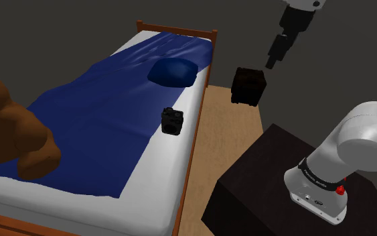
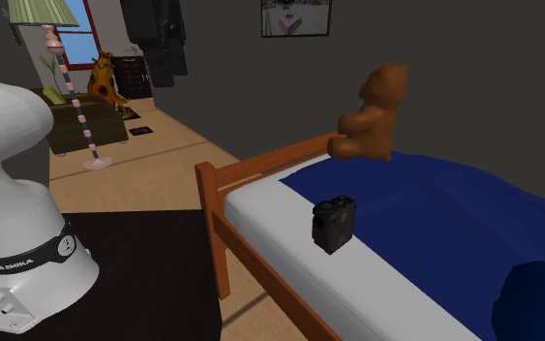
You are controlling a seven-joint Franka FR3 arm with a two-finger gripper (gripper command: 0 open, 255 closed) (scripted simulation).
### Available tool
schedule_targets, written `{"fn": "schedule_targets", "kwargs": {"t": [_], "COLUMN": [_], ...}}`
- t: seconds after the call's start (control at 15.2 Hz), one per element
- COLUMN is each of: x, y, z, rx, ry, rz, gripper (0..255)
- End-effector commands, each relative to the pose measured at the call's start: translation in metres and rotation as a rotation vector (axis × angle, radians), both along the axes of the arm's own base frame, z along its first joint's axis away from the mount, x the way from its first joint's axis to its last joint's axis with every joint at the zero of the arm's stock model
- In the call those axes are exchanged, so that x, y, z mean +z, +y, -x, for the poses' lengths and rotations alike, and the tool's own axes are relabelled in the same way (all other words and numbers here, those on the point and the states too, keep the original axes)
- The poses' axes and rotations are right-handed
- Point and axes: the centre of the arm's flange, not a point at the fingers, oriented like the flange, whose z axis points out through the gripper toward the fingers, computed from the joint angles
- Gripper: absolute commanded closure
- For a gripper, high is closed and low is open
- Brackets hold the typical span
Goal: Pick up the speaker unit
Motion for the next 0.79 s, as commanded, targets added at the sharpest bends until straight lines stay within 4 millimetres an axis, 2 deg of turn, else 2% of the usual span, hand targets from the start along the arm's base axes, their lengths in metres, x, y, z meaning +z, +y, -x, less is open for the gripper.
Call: {"fn": "schedule_targets", "kwargs": {"t": [0.0, 0.73], "x": [0.000, -0.107], "y": [0.000, 0.025], "z": [0.000, -0.082], "rx": [0.000, 0.120], "ry": [0.000, -0.080], "rz": [0.000, -0.061], "gripper": [0, 0]}}
